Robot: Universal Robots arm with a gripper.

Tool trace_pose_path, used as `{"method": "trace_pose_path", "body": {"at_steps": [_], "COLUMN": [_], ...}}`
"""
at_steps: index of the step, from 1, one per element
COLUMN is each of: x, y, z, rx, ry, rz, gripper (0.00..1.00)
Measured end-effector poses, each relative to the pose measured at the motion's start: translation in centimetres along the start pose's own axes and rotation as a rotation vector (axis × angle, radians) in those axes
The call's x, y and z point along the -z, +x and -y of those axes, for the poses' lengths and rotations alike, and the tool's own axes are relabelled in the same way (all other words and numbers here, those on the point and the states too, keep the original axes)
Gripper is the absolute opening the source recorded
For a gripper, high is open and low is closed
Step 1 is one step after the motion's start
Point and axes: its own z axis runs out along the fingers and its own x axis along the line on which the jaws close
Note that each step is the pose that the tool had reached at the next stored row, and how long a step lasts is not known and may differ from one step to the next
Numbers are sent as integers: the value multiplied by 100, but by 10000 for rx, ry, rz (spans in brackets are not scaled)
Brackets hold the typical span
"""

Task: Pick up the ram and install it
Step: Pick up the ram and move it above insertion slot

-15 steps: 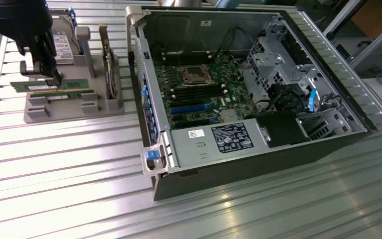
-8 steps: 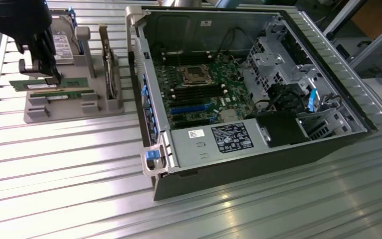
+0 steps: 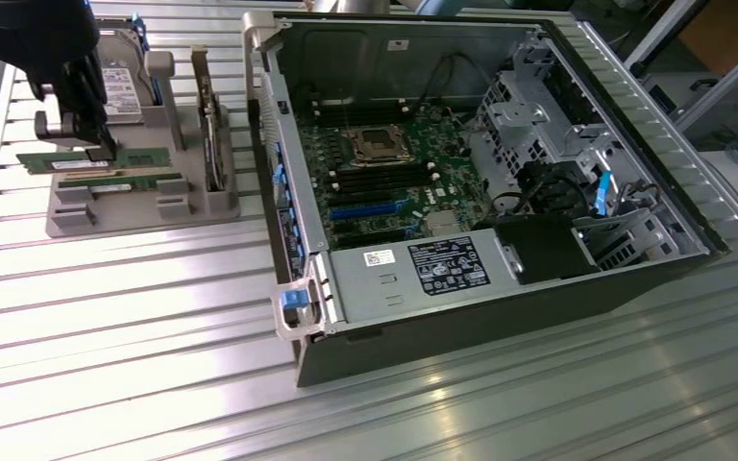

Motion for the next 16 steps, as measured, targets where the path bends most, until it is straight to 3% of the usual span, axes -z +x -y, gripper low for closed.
{"method": "trace_pose_path", "body": {"at_steps": [16], "x": [40], "y": [2], "z": [1], "rx": [3], "ry": [0], "rz": [0], "gripper": [12]}}
